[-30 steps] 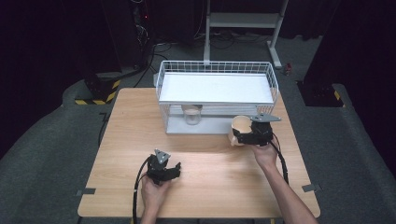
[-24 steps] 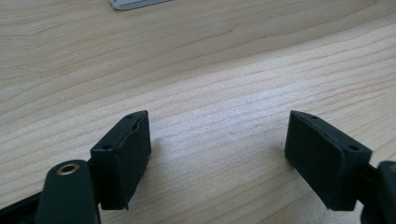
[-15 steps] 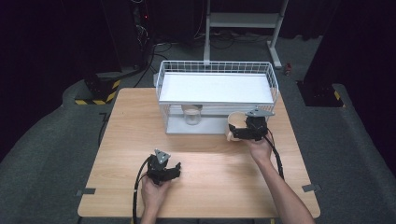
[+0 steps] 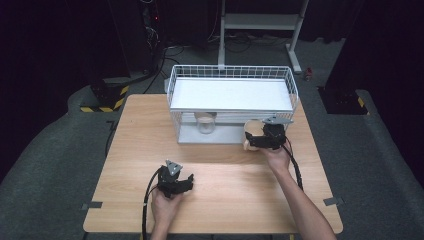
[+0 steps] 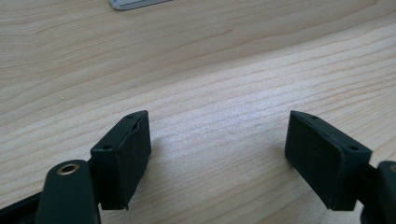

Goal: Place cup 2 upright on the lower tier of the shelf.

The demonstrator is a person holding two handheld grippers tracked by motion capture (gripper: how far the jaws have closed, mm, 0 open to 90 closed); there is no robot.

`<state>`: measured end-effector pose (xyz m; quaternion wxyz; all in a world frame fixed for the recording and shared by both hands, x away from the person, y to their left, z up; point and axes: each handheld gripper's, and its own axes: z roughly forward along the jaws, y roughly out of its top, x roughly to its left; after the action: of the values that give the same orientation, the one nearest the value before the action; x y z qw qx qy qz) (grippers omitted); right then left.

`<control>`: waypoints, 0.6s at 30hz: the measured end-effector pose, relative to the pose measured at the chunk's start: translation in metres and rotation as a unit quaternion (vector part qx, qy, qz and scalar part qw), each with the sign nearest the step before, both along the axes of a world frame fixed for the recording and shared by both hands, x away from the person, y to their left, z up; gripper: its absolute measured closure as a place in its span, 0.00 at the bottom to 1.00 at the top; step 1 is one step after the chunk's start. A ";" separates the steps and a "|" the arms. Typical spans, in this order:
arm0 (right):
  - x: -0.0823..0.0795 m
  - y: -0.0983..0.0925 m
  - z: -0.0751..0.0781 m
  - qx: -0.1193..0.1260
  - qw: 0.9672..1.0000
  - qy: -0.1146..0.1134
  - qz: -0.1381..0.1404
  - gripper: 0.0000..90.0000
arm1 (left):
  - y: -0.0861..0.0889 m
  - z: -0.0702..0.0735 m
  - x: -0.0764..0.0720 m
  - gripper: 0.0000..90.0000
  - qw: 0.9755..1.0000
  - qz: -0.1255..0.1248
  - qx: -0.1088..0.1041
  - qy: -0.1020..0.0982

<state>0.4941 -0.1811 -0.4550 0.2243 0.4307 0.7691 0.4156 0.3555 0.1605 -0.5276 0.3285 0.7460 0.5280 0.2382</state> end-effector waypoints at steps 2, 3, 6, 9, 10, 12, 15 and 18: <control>0.003 0.000 0.001 -0.004 1.000 0.002 0.002 0.11 | 0.000 0.000 0.000 0.25 1.000 0.000 0.001 0.000; 0.004 0.001 0.001 -0.004 1.000 0.005 -0.001 0.11 | 0.000 0.000 0.000 0.25 1.000 0.002 -0.001 0.000; 0.008 0.003 0.001 -0.004 1.000 0.007 -0.004 0.11 | 0.000 0.000 0.000 0.25 1.000 0.001 -0.001 0.000; 0.010 0.003 0.000 -0.002 1.000 0.000 -0.001 0.11 | 0.000 0.000 0.000 0.25 1.000 0.001 -0.001 0.000; 0.010 0.003 0.000 0.000 1.000 -0.001 0.000 0.11 | 0.000 0.000 0.000 0.25 1.000 0.001 -0.001 0.000; 0.011 0.003 -0.001 -0.001 1.000 -0.005 0.001 0.11 | 0.000 0.000 0.000 0.26 1.000 0.001 -0.001 0.000; 0.013 0.003 -0.002 0.001 1.000 -0.009 0.001 0.11 | 0.000 0.000 0.000 0.26 1.000 0.001 -0.001 0.000; 0.014 0.003 -0.003 0.002 1.000 -0.012 0.002 0.11 | 0.000 0.000 0.000 0.26 1.000 0.001 -0.001 0.000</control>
<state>0.5077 -0.1783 -0.4579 0.2315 0.4247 0.7664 0.4226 0.3552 0.1602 -0.5277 0.3292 0.7449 0.5291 0.2382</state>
